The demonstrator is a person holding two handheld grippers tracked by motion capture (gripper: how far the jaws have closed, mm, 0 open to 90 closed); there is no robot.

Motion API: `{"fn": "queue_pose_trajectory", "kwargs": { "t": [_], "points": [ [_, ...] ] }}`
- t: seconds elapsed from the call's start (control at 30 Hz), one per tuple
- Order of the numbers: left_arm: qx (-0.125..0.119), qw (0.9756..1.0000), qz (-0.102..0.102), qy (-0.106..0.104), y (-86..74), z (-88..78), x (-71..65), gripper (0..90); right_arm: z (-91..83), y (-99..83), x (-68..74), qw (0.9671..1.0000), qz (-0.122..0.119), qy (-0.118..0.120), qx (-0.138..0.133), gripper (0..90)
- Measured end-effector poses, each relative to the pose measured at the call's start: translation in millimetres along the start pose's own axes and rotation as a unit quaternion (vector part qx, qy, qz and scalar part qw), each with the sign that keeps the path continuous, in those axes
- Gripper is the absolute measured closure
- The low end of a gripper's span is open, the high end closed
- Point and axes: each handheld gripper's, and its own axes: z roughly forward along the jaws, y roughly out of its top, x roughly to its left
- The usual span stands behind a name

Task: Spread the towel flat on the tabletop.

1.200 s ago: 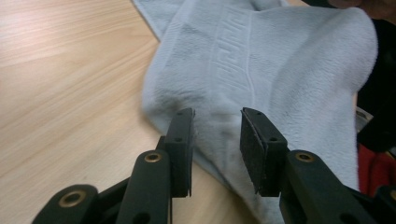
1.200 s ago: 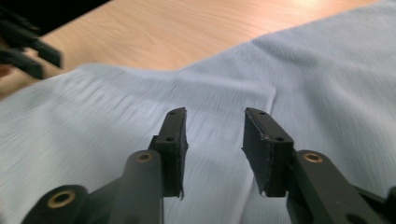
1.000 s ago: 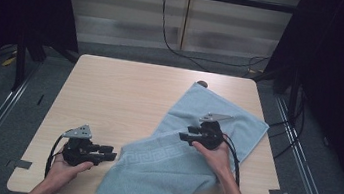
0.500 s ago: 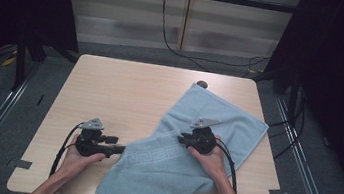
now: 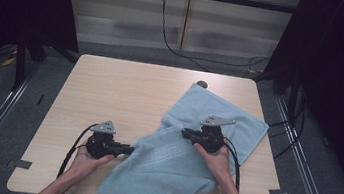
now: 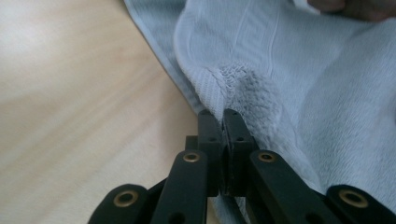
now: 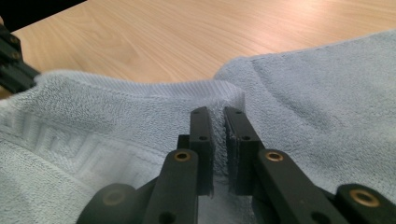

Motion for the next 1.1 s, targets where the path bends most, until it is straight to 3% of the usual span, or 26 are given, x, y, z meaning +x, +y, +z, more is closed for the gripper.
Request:
{"fn": "queue_pose_trajectory", "kwargs": {
  "t": [0.13,0.27,0.4,0.47,0.6,0.7,0.77,0.83,0.97,1.03,1.1],
  "points": [
    [-0.040,0.9991,0.016,-0.001,18.5,-21.3,-6.0,88.2,-9.9,9.4,2.4,0.9996,0.006,-0.003,-0.029,84.4],
    [-0.077,0.9965,0.030,0.014,36.8,-43.0,-8.1,88.2,-29.9,28.6,0.0,0.9979,0.009,-0.009,-0.063,84.8],
    [-0.094,0.9944,0.046,0.015,54.5,-56.8,-16.2,88.1,-53.5,50.5,4.5,0.9947,0.002,-0.008,-0.102,84.9],
    [-0.100,0.9925,0.068,0.017,60.5,-65.7,-26.4,88.1,-66.0,58.6,11.5,0.9929,-0.003,-0.002,-0.119,84.9],
    [-0.105,0.9911,0.082,0.001,53.3,-80.7,-45.1,87.7,-95.4,59.5,31.4,0.9894,-0.015,0.020,-0.143,84.9],
    [-0.083,0.9924,0.090,-0.017,32.0,-78.0,-57.4,87.6,-114.3,40.6,48.6,0.9893,-0.016,0.042,-0.139,85.0],
    [-0.063,0.9932,0.092,-0.033,15.5,-71.6,-65.2,87.5,-123.3,19.9,61.0,0.9911,-0.022,0.045,-0.124,84.9],
    [-0.040,0.9942,0.085,-0.052,3.2,-64.4,-71.2,87.3,-130.3,-3.8,69.4,0.9920,-0.011,0.054,-0.113,84.9],
    [0.006,0.9936,0.083,-0.077,-16.9,-47.4,-82.6,87.0,-138.1,-47.5,80.9,0.9951,-0.001,0.056,-0.081,84.6],
    [0.025,0.9943,0.080,-0.065,-30.1,-39.4,-88.7,86.1,-141.3,-65.8,85.2,0.9964,0.004,0.059,-0.060,84.4],
    [0.048,0.9926,0.069,-0.087,-41.2,-31.4,-91.7,86.1,-141.6,-82.1,88.6,0.9970,0.012,0.066,-0.038,84.0]
  ]
}}
